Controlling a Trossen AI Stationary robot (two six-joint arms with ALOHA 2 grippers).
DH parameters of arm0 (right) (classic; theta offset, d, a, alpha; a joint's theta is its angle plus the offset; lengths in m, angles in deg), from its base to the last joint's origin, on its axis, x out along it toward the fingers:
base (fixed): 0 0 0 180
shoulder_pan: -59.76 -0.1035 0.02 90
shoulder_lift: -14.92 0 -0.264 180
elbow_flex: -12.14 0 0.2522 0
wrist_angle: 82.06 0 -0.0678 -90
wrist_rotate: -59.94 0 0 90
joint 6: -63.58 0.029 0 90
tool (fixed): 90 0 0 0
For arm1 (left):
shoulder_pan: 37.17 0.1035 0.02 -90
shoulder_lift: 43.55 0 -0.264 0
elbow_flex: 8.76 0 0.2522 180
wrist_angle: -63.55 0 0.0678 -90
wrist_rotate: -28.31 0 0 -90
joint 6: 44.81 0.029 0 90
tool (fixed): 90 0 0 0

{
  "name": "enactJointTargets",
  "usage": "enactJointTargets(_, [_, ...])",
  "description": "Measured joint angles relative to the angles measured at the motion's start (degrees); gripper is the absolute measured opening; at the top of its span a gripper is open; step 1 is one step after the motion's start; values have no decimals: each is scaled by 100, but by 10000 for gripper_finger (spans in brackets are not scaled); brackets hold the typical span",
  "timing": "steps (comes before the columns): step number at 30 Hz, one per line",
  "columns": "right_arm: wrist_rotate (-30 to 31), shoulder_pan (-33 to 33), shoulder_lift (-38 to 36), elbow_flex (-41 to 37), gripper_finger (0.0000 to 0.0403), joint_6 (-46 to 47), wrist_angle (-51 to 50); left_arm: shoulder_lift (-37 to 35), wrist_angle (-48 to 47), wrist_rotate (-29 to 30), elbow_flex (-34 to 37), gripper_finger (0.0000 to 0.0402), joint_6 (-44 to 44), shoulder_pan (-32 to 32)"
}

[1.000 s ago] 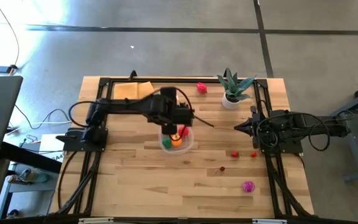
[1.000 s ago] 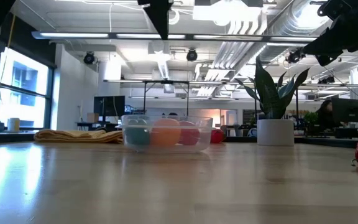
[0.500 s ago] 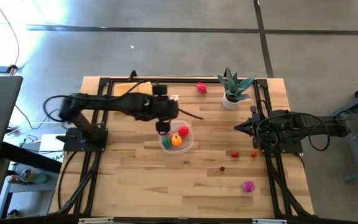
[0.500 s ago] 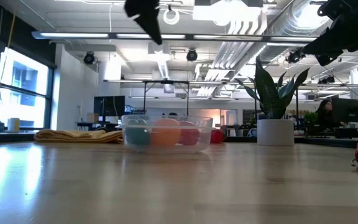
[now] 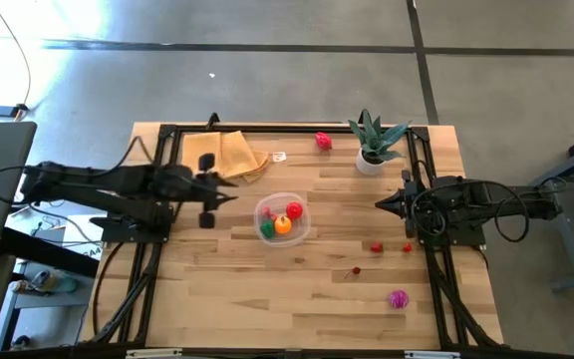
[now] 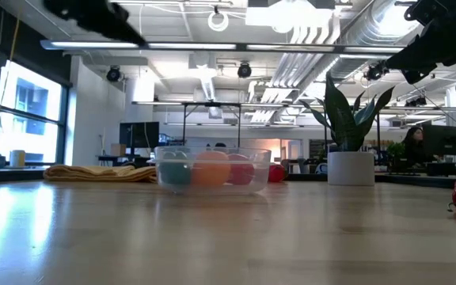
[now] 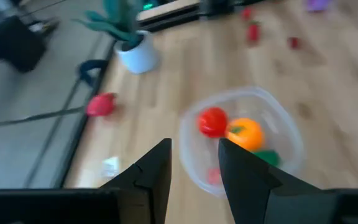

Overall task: Pick and placing Produce into tupperware
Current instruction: Put the pink dragonfruit into the transparent bin

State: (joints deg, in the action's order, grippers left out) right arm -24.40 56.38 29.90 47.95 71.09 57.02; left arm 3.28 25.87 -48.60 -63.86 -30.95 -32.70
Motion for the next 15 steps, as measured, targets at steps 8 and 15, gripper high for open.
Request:
enactJointTargets(8, [-1, 0, 0, 0, 0, 0, 1, -767, 181, -1076, 491, 119, 336, 1])
enactJointTargets(15, [-3, 0, 0, 0, 0, 0, 0, -473, 189, -1504, 495, 119, 527, 0])
